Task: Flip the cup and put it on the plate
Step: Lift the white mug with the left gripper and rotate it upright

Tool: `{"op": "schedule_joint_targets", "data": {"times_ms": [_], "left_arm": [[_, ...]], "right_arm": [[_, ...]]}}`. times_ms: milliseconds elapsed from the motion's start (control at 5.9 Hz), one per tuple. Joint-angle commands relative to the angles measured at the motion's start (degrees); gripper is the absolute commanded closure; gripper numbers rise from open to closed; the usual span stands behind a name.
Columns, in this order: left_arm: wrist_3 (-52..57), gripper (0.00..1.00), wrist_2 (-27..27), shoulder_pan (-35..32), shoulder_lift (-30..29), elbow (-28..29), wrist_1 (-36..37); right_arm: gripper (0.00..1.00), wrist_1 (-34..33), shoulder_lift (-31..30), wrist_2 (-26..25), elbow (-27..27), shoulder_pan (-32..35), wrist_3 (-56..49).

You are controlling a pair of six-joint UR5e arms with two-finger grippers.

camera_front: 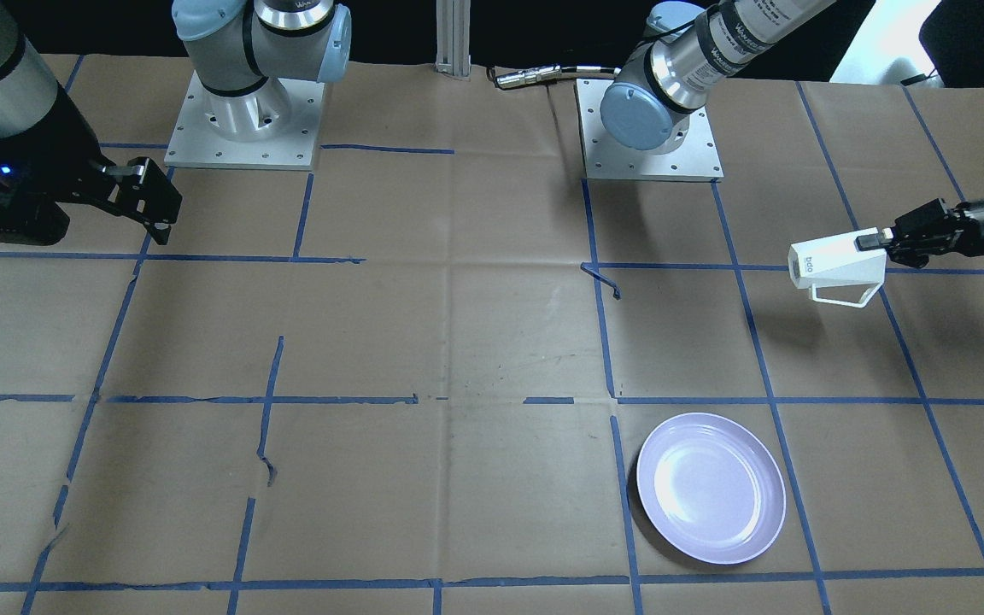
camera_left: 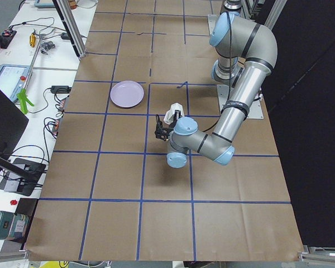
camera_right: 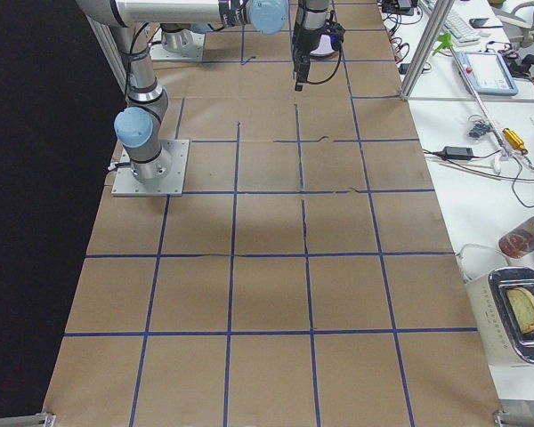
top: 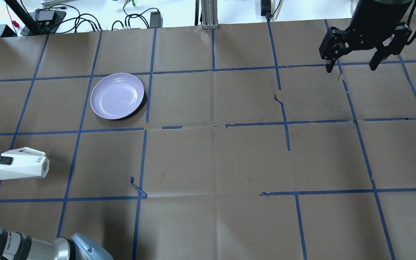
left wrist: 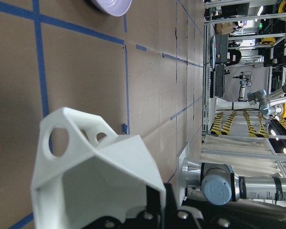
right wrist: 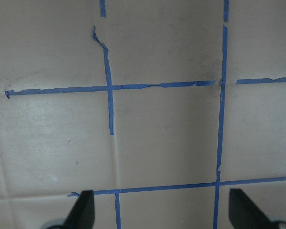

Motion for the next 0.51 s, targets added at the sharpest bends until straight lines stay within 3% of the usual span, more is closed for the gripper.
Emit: {"op": "schedule_joint_targets", "data": {"times_ms": [0,339], "left_arm": [[-10.2,1.00,0.0,-1.7,8.5,3.2,-2.4],[-30.8,0.99,3.5,-15.7,20.5,3.3,11.6]], "right_arm": [[0.00,-0.1,0.0,0.0,0.0,0.0,0.0],[0.00,0.0,0.0,0.0,0.0,0.0,0.0]]}}
